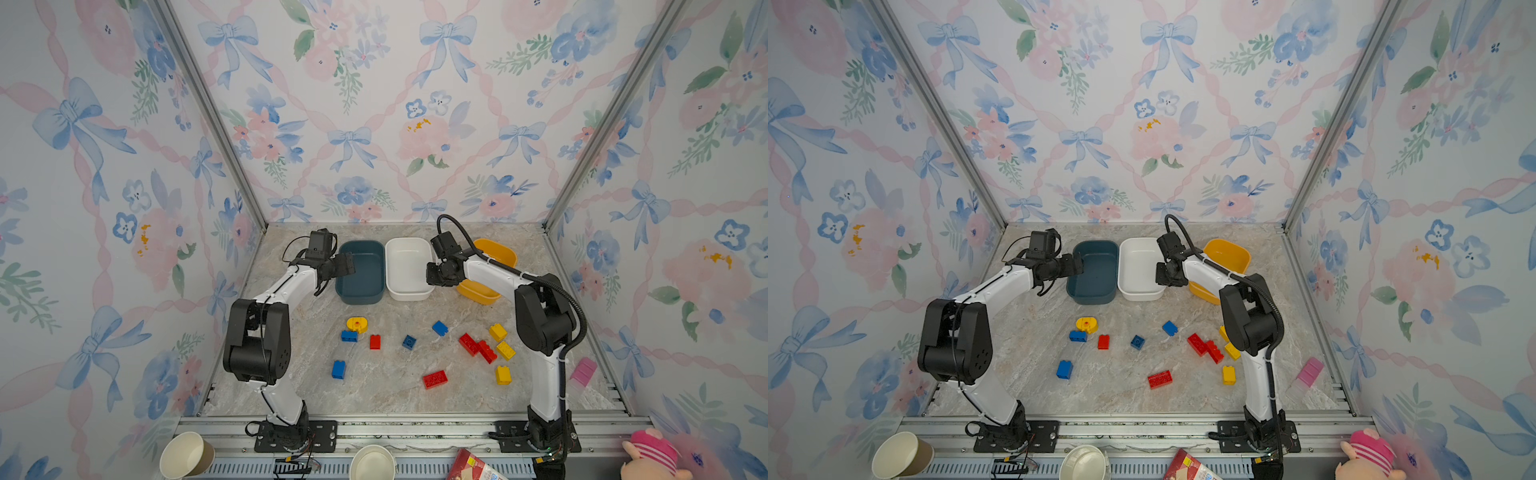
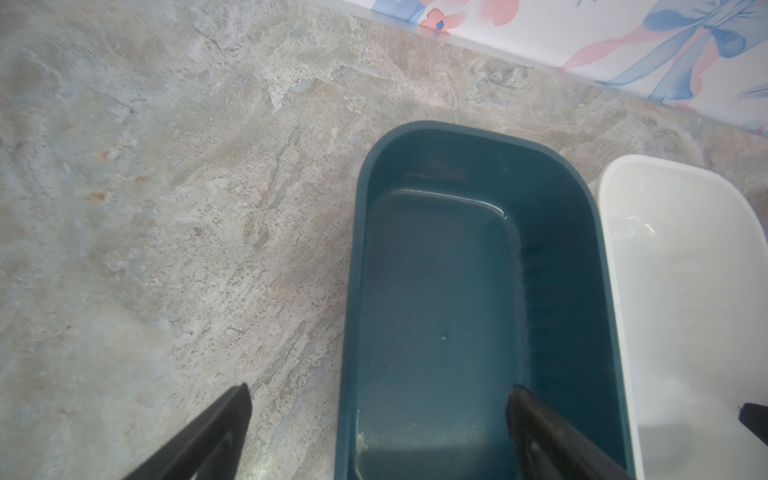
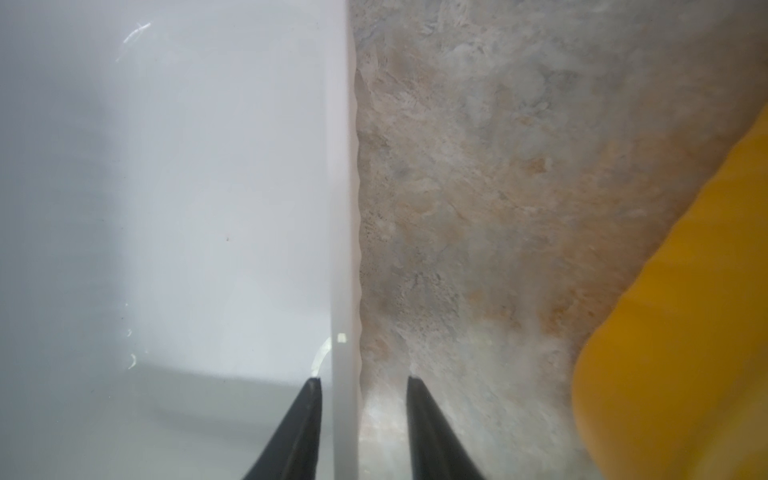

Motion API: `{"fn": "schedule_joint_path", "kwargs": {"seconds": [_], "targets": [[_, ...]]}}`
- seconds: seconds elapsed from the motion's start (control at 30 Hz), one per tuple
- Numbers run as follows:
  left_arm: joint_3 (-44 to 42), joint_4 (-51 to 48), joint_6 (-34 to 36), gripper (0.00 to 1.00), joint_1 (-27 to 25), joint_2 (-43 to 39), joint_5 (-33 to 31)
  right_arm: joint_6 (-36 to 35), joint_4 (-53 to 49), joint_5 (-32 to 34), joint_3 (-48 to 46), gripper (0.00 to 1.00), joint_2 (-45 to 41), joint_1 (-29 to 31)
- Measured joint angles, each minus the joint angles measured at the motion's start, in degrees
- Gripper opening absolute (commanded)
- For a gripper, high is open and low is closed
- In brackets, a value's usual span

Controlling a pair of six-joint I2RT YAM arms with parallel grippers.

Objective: Sort the legos into containers by color
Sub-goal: 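Move the right gripper to the near wall of the yellow bin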

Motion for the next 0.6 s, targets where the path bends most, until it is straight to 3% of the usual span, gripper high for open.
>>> {"fn": "schedule_joint_path", "kwargs": {"seconds": [0.23, 0.6], "targets": [[0.0, 0.11, -0.15, 0.98, 0.0, -0.2, 0.0, -0.04, -1.07, -0.76, -1.88, 0.57, -8.87, -3.76], [-1.22, 3.08, -0.76, 0.98, 0.0, -1.66, 0.46, -1.44, -4.83, 2.49, -11.91, 0.62, -19.41, -19.41]]}}
